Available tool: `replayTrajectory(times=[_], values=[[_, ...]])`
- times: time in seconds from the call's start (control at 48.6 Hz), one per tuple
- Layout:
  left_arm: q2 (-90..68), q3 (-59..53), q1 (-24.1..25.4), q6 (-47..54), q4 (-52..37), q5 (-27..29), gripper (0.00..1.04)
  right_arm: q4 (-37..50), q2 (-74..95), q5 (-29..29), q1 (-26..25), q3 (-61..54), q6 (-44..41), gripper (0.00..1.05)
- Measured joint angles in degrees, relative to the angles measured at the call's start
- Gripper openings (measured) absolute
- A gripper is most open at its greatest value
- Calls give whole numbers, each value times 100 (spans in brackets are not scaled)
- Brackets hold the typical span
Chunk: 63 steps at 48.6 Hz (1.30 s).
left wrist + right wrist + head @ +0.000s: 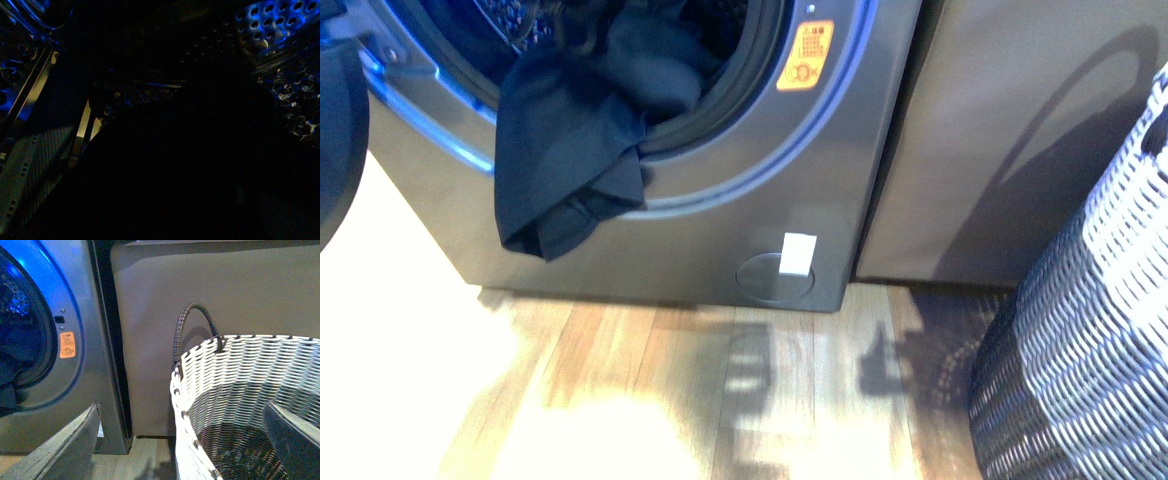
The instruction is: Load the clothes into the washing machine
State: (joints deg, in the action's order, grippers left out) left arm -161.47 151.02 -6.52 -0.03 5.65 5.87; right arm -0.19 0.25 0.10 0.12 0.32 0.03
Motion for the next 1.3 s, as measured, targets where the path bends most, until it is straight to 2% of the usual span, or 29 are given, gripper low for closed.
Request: replayTrajectory(times=[0.267,0.329,0.37,0.391,0.494,0.555,0.576,0.658,0.761,1.008,1.296], values=[[-505,1196,-39,116,111,13,9,0,0,0,0,0,-2,97],[-505,1338,-39,107,127,-4,20,0,0,0,0,0,-2,97],[-505,1377,-39,107,146,-24,22,0,0,0,0,0,-2,97],[-505,1425,-39,85,153,-50,31,0,0,0,0,0,-2,97],[-505,1443,-33,-15,142,-190,49,0,0,0,0,0,-2,97],[-505,1443,-22,-122,142,-315,70,0,0,0,0,0,-2,97],[-492,1401,-22,-146,107,-367,73,0,0,0,0,0,-2,97],[129,210,0,-179,-704,-575,87,2,0,0,0,0,-2,97],[1075,-1484,13,-175,-1488,-638,100,0,0,0,0,0,0,97],[3049,-4830,11,-142,-2715,-772,98,0,0,0,0,0,0,97],[4116,-7420,0,-177,-3606,-879,98,0,0,0,0,0,-2,97]])
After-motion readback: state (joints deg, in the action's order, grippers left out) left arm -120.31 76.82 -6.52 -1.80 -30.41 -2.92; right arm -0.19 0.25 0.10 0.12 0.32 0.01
